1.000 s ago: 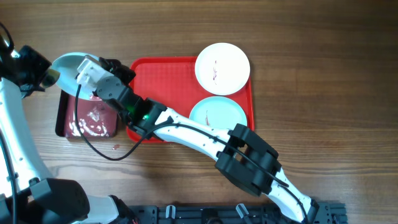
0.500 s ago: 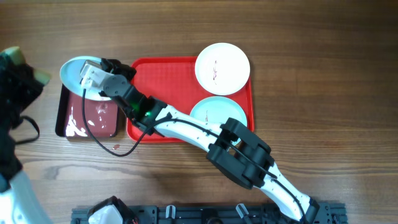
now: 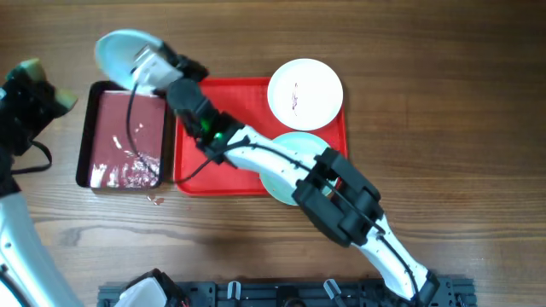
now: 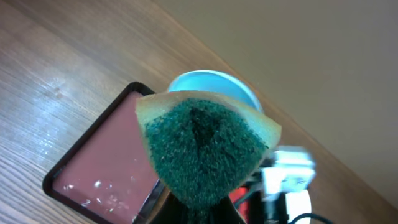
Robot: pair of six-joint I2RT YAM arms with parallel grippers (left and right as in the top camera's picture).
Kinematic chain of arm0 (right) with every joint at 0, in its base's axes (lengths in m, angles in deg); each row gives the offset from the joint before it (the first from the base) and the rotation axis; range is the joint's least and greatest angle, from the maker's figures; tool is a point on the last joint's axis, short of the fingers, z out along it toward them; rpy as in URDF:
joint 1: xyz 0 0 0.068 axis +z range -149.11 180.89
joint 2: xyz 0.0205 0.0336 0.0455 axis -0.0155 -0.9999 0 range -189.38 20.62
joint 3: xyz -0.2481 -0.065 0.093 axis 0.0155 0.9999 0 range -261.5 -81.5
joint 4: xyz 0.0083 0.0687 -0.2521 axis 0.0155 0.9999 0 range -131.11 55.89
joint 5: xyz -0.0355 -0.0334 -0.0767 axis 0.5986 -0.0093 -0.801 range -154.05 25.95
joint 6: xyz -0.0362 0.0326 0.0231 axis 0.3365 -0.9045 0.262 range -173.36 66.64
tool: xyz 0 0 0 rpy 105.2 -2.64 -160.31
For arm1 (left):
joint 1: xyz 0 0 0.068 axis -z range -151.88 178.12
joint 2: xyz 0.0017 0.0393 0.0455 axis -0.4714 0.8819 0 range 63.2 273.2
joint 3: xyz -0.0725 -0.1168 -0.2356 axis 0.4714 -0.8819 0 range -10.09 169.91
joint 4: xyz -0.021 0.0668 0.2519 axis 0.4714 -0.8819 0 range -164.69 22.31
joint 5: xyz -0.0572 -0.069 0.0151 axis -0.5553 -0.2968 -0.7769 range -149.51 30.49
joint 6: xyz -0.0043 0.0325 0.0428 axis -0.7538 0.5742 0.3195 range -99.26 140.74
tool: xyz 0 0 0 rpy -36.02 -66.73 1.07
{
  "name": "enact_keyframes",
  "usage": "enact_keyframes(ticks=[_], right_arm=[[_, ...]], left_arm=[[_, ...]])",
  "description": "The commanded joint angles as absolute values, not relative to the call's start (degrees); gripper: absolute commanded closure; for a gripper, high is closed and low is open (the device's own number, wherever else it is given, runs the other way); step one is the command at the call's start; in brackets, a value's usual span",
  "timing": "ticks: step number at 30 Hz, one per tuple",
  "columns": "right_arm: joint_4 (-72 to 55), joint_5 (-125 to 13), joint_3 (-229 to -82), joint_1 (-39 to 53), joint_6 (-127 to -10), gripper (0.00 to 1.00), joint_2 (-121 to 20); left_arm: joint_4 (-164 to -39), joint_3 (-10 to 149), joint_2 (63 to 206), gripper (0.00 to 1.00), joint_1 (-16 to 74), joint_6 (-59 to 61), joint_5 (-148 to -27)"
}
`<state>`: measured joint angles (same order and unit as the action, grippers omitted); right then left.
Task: Clean dirty plates on tray and stack at the side
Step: 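Carry the blue plate right and set it on the table beside the tray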
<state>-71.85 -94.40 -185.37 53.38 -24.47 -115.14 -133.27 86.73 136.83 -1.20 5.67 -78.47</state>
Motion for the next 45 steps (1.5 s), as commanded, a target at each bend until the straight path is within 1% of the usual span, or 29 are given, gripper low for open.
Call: enact_keyframes(ticks=[1, 2, 4, 6, 7, 8, 10, 13, 15, 17, 19, 21, 23, 26, 27, 29, 30, 31, 32, 33, 36, 37, 39, 41, 43, 45], right_arm=[[-67.0, -97.5, -186.5, 49.8, -35.0, 0.96, -114.3], [-62.5, -97.2, -186.5, 48.6, -39.7, 0.96, -113.1], [-49.8, -90.6, -186.5, 46.1, -49.4, 0.96, -110.0], [-32.1, -84.5, -186.5, 42.5, -64.1, 0.96, -105.4], [-24.1, -84.2, -186.5, 41.0, -68.1, 0.96, -103.1], [-15.8, -83.0, -186.5, 39.4, -69.5, 0.96, -100.5], [-0.9, -75.4, -186.5, 34.5, -70.0, 0.96, -94.4], [11.1, -59.1, -186.5, 23.4, -70.1, 0.96, -89.7], [19.0, -50.2, -186.0, 12.1, -70.1, 0.96, -89.5], [22.8, -50.8, -183.8, 4.3, -70.1, 0.96, -89.5], [24.2, -54.5, -180.6, -2.3, -72.2, 0.96, -89.5], [21.4, -55.3, -170.7, -11.0, -73.5, 0.96, -89.5], [17.5, -55.3, -163.9, -13.4, -73.5, 0.96, -89.5], [12.1, -55.8, -154.9, -15.3, -73.6, 0.96, -89.5], [10.9, -58.3, -152.3, -15.8, -75.8, 0.96, -89.5], [8.2, -59.6, -150.2, -16.1, -76.3, 0.95, -89.5], [7.3, -59.3, -150.6, -16.1, -75.9, 0.84, -89.4], [9.1, -57.1, -153.5, -16.1, -72.6, 0.76, -89.4], [11.7, -56.1, -157.5, -16.1, -71.7, 0.73, -89.4], [20.0, -48.7, -168.6, -15.7, -66.5, 0.63, -89.2], [24.1, -35.1, -172.7, -12.5, -57.2, 0.63, -88.3], [26.3, -33.6, -172.6, -8.7, -54.8, 0.63, -88.2], [26.7, -36.0, -168.9, 0.0, -55.2, 0.64, -88.3], [25.0, -41.8, -163.7, 7.4, -59.9, 0.65, -88.4], [21.0, -42.8, -158.7, 12.3, -61.8, 0.67, -88.4], [16.5, -46.6, -154.6, 15.6, -67.2, 0.67, -88.6]], left_arm=[[-133.1, 87.6, 140.1, 0.96, -1.4, 7.1, -79.6], [-133.1, 87.6, 141.0, 0.96, -1.4, 7.1, -79.6], [-133.0, 87.6, 142.3, 0.96, -1.4, 7.1, -79.6], [-132.8, 87.6, 143.4, 0.96, -1.4, 7.1, -79.6], [-132.9, 87.6, 143.9, 0.96, -1.4, 7.1, -79.6], [-132.9, 87.6, 144.6, 0.96, -1.2, 7.1, -79.6], [-133.1, 87.6, 146.7, 0.96, -0.3, 7.1, -79.6], [-133.1, 87.4, 149.9, 0.96, 3.9, 7.1, -79.2], [-133.1, 86.2, 152.6, 0.96, 8.5, 7.1, -76.4], [-133.1, 84.5, 155.4, 0.96, 13.2, 7.1, -74.1], [-133.1, 83.9, 158.7, 0.96, 17.6, 7.1, -74.0], [-132.6, 83.9, 163.7, 0.96, 24.0, 7.0, -73.1], [-131.4, 83.9, 164.5, 0.96, 25.9, 6.8, -73.2], [-130.5, 83.9, 164.5, 0.96, 26.6, 6.8, -73.2], [-130.5, 83.9, 164.5, 0.96, 26.6, 6.8, -73.2], [-130.5, 83.9, 164.5, 0.96, 26.6, 6.8, -73.2], [-130.5, 83.9, 164.5, 0.96, 26.6, 6.8, -73.2], [-130.5, 83.9, 164.5, 0.96, 26.6, 6.8, -73.2], [-130.5, 83.9, 164.5, 0.96, 26.7, 6.8, -73.1], [-130.5, 83.9, 164.5, 0.96, 26.8, 6.9, -73.1], [-130.5, 83.9, 164.5, 0.96, 26.8, 7.1, -73.1], [-130.5, 83.9, 164.7, 0.96, 26.9, 7.2, -73.1], [-130.8, 83.9, 165.5, 0.96, 28.5, 8.6, -72.9], [-131.1, 83.9, 166.4, 0.96, 30.1, 8.6, -71.4], [-130.9, 83.9, 166.6, 0.96, 30.2, 8.6, -71.0], [-130.9, 83.9, 166.6, 0.96, 30.1, 8.6, -71.0]])
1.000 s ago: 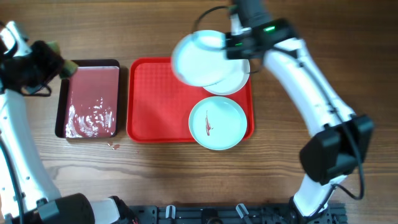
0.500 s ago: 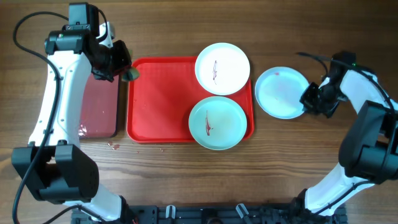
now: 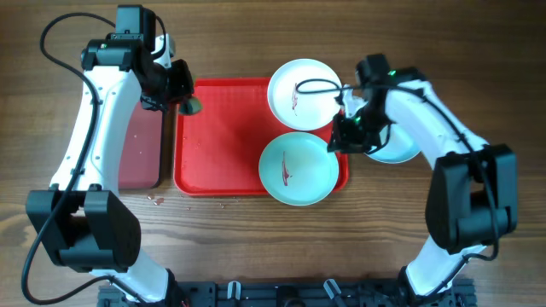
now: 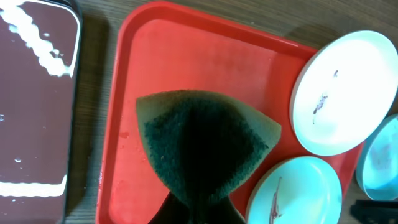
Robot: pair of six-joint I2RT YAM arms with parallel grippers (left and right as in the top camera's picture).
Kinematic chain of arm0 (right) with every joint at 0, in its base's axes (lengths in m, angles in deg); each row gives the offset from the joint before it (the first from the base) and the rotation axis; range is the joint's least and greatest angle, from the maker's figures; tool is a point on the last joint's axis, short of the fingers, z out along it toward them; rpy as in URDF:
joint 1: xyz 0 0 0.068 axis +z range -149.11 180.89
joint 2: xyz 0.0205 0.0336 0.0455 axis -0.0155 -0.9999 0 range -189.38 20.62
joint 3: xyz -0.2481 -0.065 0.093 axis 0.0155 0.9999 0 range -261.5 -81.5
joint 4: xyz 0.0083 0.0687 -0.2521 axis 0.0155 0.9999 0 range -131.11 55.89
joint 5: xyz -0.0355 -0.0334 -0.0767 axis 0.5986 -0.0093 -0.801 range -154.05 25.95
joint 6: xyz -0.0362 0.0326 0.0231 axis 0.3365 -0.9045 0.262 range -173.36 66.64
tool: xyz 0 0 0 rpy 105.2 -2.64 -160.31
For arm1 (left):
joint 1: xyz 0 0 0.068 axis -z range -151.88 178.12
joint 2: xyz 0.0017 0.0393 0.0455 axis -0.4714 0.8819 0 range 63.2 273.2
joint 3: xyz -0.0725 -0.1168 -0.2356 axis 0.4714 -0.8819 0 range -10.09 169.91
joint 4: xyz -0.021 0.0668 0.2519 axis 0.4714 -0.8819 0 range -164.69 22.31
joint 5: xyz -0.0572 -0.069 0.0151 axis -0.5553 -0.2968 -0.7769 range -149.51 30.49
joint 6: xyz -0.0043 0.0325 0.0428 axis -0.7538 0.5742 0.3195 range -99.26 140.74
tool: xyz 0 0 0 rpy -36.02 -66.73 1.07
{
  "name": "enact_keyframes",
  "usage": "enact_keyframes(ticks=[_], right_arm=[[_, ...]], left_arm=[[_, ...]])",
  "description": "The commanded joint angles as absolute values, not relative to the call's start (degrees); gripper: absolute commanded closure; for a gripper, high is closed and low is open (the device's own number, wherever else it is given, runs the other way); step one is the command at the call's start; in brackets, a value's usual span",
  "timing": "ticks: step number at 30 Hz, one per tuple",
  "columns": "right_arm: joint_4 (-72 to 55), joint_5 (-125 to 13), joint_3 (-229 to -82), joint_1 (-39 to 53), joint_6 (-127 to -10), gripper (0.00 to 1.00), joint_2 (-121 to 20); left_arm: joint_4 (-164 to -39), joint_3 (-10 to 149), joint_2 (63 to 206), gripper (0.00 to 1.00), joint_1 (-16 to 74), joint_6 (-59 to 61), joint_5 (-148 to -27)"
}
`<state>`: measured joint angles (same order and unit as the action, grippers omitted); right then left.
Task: Clean dirty plates on tray and stack at the side
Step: 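Carry the blue plate right and set it on the table beside the tray, then grip the second blue plate rim with the right gripper and pull it left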
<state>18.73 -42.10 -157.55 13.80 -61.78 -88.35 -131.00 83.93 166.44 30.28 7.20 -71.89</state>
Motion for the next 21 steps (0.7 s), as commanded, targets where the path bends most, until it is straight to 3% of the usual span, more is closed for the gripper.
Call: enact_keyframes(ticks=[1, 6, 13, 15, 17, 21], right_arm=[[14.0, -46.6, -152.3, 16.8, -67.7, 0.67, -88.7], [12.8, -50.2, -151.1, 17.2, -68.6, 0.68, -88.7], [15.2, -47.7, -154.0, 17.3, -66.9, 0.8, -86.2], [17.1, -48.1, -157.2, 17.3, -67.3, 0.79, -79.8], [19.8, -58.4, -157.3, 17.3, -73.7, 0.73, -73.5], [19.9, -61.5, -151.1, 17.3, -75.2, 0.72, -74.9]], left_arm=[[-130.9, 83.9, 166.6, 0.96, 30.2, 8.6, -71.0], [-130.9, 83.9, 166.6, 0.96, 30.3, 8.6, -71.0], [-130.9, 83.9, 166.6, 0.96, 30.3, 8.6, -71.0], [-131.4, 83.9, 166.6, 0.96, 30.3, 8.6, -71.0], [-131.8, 83.9, 166.6, 0.96, 30.3, 8.6, -71.0], [-131.8, 83.9, 166.6, 0.96, 30.3, 8.5, -71.0]])
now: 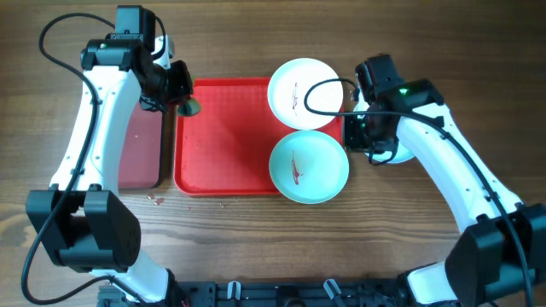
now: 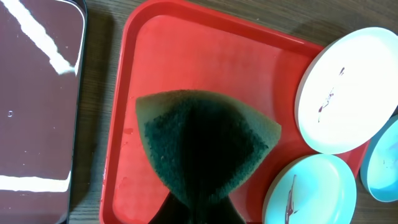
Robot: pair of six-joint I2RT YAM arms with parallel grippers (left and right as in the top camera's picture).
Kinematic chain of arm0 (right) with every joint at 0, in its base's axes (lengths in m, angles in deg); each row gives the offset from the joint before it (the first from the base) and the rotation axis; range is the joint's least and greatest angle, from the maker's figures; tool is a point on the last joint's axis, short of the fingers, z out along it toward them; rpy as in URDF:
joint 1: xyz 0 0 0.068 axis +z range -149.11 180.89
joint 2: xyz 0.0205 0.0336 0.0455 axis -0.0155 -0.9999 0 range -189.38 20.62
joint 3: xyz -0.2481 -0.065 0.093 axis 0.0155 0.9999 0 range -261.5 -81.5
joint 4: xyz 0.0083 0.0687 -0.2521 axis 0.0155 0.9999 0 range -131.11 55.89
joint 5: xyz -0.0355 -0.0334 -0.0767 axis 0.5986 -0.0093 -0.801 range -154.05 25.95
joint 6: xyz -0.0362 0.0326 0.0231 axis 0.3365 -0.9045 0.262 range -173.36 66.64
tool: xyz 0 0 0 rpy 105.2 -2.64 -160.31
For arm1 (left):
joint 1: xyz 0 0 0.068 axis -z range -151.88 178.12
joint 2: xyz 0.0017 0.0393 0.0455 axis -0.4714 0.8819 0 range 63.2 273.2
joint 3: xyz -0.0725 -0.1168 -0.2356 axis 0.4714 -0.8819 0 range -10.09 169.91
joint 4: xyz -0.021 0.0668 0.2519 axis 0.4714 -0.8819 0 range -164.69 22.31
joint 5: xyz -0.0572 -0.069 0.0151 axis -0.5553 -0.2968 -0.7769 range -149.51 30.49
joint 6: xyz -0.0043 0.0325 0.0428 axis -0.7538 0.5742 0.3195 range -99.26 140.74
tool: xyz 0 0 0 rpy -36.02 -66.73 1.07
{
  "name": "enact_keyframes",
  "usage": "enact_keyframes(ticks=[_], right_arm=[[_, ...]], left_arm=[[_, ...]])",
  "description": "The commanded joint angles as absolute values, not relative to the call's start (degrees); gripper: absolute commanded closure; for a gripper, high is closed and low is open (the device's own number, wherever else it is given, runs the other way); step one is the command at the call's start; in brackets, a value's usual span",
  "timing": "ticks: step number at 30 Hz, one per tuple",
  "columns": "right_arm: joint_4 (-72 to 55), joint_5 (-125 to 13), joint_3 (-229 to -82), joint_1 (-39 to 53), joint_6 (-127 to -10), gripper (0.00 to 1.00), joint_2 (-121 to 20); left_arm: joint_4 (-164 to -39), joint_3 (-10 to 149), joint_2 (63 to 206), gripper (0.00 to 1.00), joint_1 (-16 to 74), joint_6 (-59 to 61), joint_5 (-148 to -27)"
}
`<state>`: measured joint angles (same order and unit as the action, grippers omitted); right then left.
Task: Clean dirty plates on tray and stack at the side
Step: 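Grip the second blue plate rim with the right gripper and pull it left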
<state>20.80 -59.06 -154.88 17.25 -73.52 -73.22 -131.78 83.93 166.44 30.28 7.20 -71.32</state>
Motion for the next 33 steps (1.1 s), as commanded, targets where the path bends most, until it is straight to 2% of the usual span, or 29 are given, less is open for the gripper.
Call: enact_keyframes(ticks=[1, 6, 12, 13, 15, 19, 25, 33], right_arm=[[17.7, -60.3, -148.7, 17.3, -75.2, 0.72, -75.3], [10.6, -57.6, -142.2, 17.3, -75.8, 0.74, -77.0], [4.3, -55.9, -138.6, 19.0, -76.1, 0.8, -77.4], [4.3, -55.9, -138.5, 19.0, -76.1, 0.83, -77.4], [4.3, -55.2, -138.5, 19.1, -77.7, 0.96, -77.4], [2.9, -47.0, -138.5, 19.6, -79.3, 0.96, -77.4], [-7.5, -47.8, -138.6, 28.4, -94.0, 0.96, -77.4], [-25.2, -60.4, -138.6, 39.0, -103.5, 0.96, -82.2]], left_arm=[[-131.8, 83.9, 166.6, 0.96, 30.3, 8.5, -71.0], [-131.8, 83.9, 166.6, 0.96, 30.3, 8.5, -71.0], [-132.2, 83.9, 166.6, 0.96, 30.3, 8.4, -71.0], [-132.2, 83.9, 166.6, 0.96, 30.3, 8.4, -71.0], [-132.2, 83.9, 166.6, 0.96, 30.3, 8.4, -71.0], [-132.2, 83.9, 166.6, 0.96, 30.3, 8.3, -71.0], [-132.2, 83.9, 166.6, 0.96, 30.3, 8.4, -71.0], [-132.2, 83.9, 166.6, 0.96, 30.3, 8.3, -71.0]])
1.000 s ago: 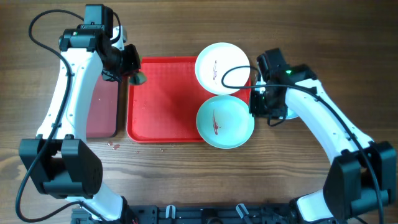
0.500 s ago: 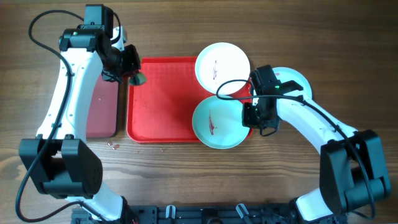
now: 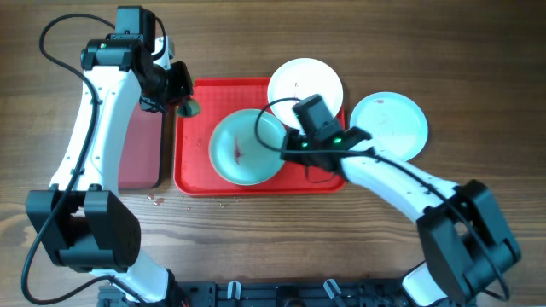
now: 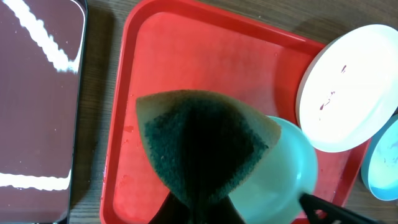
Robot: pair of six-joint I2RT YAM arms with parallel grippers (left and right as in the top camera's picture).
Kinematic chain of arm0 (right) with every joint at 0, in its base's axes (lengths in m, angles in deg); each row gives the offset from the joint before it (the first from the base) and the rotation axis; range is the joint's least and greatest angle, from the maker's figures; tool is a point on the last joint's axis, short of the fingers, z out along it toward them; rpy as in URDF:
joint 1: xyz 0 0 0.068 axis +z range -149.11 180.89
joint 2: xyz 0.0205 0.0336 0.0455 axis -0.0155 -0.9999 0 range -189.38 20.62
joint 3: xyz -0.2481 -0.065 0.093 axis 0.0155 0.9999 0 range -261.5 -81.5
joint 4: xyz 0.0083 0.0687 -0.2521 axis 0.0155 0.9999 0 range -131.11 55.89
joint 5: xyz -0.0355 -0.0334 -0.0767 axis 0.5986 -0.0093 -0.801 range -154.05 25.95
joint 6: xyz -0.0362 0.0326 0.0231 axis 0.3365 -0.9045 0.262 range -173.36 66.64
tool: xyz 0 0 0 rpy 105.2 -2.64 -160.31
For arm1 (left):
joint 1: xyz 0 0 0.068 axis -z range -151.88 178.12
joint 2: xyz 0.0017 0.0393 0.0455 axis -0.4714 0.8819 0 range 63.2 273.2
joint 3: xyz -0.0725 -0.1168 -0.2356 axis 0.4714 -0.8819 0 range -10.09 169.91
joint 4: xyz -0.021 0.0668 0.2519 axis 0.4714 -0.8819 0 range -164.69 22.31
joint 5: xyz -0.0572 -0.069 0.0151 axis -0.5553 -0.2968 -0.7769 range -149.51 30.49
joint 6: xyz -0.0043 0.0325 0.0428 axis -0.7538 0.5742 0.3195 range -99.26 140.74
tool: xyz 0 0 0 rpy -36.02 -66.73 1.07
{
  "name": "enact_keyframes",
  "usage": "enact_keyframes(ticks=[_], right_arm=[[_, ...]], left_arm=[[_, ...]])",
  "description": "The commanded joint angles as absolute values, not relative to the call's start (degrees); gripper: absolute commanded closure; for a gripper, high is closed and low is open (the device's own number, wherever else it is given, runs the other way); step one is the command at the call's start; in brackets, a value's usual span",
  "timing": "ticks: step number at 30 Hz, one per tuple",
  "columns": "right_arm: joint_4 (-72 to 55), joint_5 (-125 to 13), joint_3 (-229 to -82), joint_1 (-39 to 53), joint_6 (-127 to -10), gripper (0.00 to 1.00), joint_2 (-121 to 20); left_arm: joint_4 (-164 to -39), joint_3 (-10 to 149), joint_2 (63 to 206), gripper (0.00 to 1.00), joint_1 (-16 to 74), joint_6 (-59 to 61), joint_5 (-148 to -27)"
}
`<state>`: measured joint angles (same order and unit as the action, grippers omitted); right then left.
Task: Clean dirty plates on tray and stack at the side
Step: 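Grip the second blue plate rim with the right gripper and pull it left, then scrub the second blue plate with the sponge in the left gripper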
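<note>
My left gripper [image 3: 182, 95] is shut on a green sponge [image 4: 205, 143] and hangs over the far left corner of the red tray [image 3: 205, 175]. A light-blue plate [image 3: 243, 149] with a red smear is over the middle of the tray. My right gripper [image 3: 287, 147] is shut on its right rim. The plate's edge [image 4: 286, 168] shows just under the sponge in the left wrist view. A white plate [image 3: 305, 89] with small red marks rests on the tray's far right corner. A clean light-blue plate [image 3: 391, 125] lies on the table to the right of the tray.
A dark bin of brownish water [image 4: 34, 106] stands left of the tray, partly under my left arm in the overhead view. A few droplets [image 3: 155, 200] lie on the wood in front of the bin.
The smeared light-blue plate was at the tray's front right corner and is now over the tray's middle, with my right gripper on its right rim. My left arm and sponge have not moved.
My right gripper held a light-blue plate beyond the water bin, with the sponge far left. Then that plate lay right of the tray and the sponge hung over the tray's corner. Then my right gripper was at the smeared plate's edge; now it holds that plate over the tray's middle.
</note>
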<state>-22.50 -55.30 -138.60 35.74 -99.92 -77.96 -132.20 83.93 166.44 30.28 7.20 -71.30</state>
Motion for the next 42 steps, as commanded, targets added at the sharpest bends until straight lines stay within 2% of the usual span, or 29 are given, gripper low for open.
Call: enact_keyframes(ticks=[1, 3, 6, 7, 13, 16, 18, 19, 26, 31, 35, 37, 39, 42], right_arm=[[-26.2, -60.2, -138.6, 39.6, -103.5, 0.96, -83.4], [-25.8, -58.9, -139.7, 39.5, -103.4, 0.92, -84.7], [-25.0, -59.4, -141.4, 39.5, -100.2, 0.75, -84.8], [-24.1, -60.0, -142.2, 39.5, -99.2, 0.75, -84.8], [-26.2, -62.0, -143.2, 39.4, -89.4, 0.76, -86.7], [-28.6, -59.3, -143.2, 39.4, -89.7, 0.83, -89.1], [-28.7, -59.2, -143.2, 39.4, -92.4, 0.94, -89.9], [-28.8, -59.1, -143.2, 39.2, -93.6, 0.96, -89.9], [-30.5, -52.3, -143.2, 37.3, -95.4, 0.96, -89.9], [-31.6, -50.3, -143.2, 37.3, -94.3, 0.96, -89.9], [-31.5, -50.0, -143.2, 37.3, -93.9, 0.96, -89.9], [-31.5, -50.0, -143.2, 37.3, -93.9, 0.96, -89.9], [-31.5, -50.0, -143.2, 37.3, -93.9, 0.96, -89.9], [-31.4, -50.0, -143.2, 37.3, -93.9, 0.96, -89.9]], left_arm=[[-132.2, 83.9, 166.6, 0.96, 30.3, 8.4, -71.0], [-132.2, 83.9, 166.6, 0.96, 30.3, 8.3, -71.0], [-132.2, 83.9, 166.6, 0.96, 30.3, 8.4, -71.0], [-132.3, 83.9, 166.6, 0.96, 30.3, 8.4, -71.0], [-132.6, 81.4, 167.5, 0.96, 30.3, 8.3, -71.8], [-130.2, 76.6, 167.5, 0.96, 30.3, 8.4, -72.1], [-130.3, 73.9, 167.5, 0.96, 30.4, 8.4, -72.1], [-130.2, 72.9, 167.5, 0.96, 30.8, 8.4, -72.1], [-122.8, 64.2, 167.5, 0.96, 36.6, 8.8, -71.6], [-106.6, 51.2, 167.5, 0.96, 37.4, 8.8, -66.4], [-99.0, 45.6, 167.5, 0.96, 37.4, 11.8, -65.0], [-98.7, 45.2, 167.5, 0.96, 38.4, 11.8, -66.5], [-98.1, 45.2, 167.5, 0.96, 41.3, 14.4, -72.8], [-96.2, 45.2, 167.5, 0.96, 45.3, 18.1, -73.4]])
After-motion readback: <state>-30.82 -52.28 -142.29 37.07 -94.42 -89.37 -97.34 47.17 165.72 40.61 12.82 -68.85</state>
